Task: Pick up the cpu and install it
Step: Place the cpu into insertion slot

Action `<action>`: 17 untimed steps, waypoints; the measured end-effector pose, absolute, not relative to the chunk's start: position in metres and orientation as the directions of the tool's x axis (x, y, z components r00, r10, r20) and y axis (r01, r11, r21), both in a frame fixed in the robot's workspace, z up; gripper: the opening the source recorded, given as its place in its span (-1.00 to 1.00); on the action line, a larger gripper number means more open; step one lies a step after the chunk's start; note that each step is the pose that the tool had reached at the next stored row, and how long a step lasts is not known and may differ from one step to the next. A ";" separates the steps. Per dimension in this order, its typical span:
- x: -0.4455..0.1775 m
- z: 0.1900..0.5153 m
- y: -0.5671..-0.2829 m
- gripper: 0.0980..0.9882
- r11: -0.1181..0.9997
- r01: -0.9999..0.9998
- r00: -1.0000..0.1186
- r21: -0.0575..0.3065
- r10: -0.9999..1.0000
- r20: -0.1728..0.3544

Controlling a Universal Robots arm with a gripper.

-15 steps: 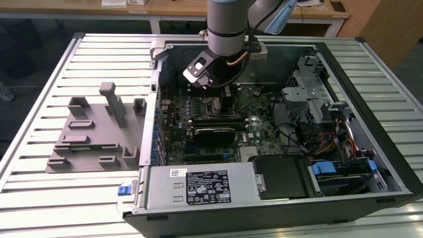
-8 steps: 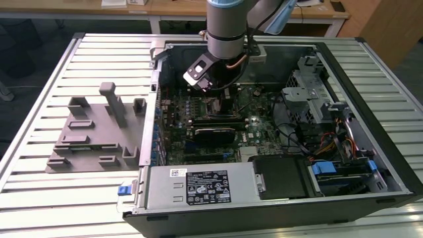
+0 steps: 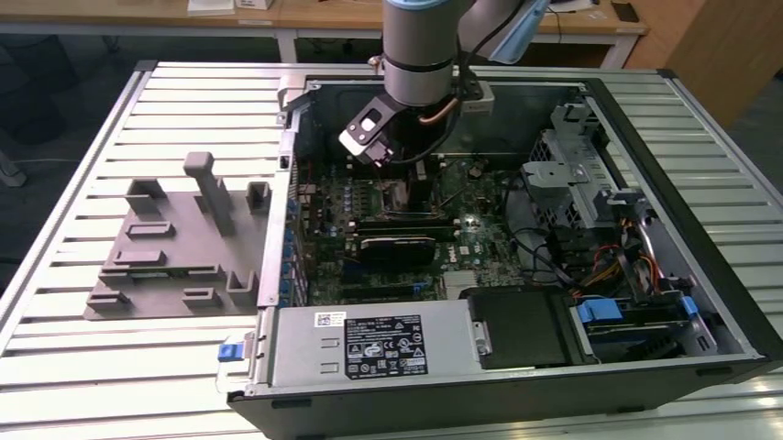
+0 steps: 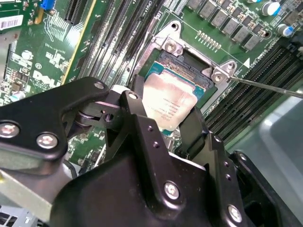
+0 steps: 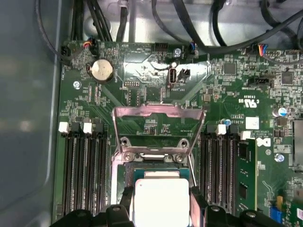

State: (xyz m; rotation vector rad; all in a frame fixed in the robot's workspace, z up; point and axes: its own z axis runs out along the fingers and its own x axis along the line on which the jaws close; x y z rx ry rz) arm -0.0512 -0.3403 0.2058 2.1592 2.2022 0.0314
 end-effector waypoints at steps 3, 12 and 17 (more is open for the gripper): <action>-0.051 0.204 -0.340 0.00 0.020 0.998 -0.019 0.055 0.999 -0.027; -0.052 0.201 -0.340 0.00 0.020 0.998 -0.019 0.055 0.999 -0.027; -0.052 0.199 -0.338 0.00 0.020 0.998 -0.019 0.055 0.999 -0.027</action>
